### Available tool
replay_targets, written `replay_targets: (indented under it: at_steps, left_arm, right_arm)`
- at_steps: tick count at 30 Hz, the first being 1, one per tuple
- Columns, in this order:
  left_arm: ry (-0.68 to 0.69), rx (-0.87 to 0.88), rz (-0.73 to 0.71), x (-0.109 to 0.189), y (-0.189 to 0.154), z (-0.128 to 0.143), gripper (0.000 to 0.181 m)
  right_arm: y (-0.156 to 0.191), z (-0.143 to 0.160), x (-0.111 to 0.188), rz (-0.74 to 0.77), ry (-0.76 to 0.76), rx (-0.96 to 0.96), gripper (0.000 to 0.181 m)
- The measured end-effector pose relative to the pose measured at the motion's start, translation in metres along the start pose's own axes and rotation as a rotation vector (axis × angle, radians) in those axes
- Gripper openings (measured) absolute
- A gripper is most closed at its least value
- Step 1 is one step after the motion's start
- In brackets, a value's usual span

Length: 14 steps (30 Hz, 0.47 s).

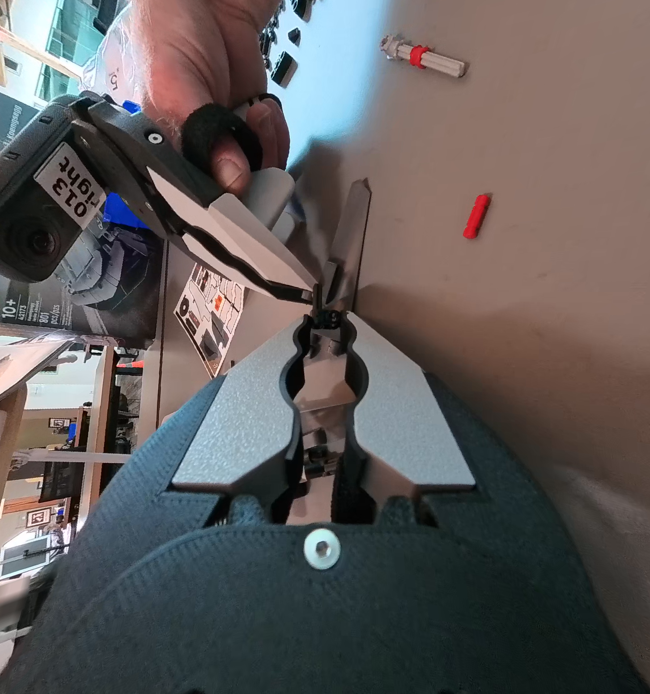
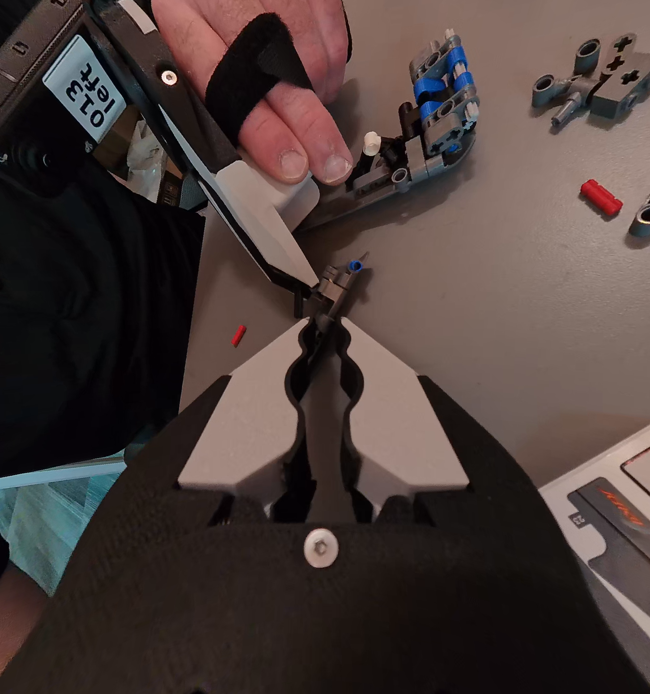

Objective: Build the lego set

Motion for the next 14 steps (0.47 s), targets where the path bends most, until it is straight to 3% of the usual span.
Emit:
replay_targets:
  at_steps: [14]
  left_arm:
    - [-0.005,0.004,0.000,-0.0001,0.0000,0.0001,0.013]
  right_arm:
    - [0.0045,0.0019,0.0005,0.044,0.017,0.126,0.015]
Point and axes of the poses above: each gripper's, where its closed fingertips meet, x back along the fingers, z out of its underside, y = z × x across the jaws, the point moved 8 cm from there along x, back along the fingers, and after that the axes turned 7 degrees about -x, right-handed, at the moved point
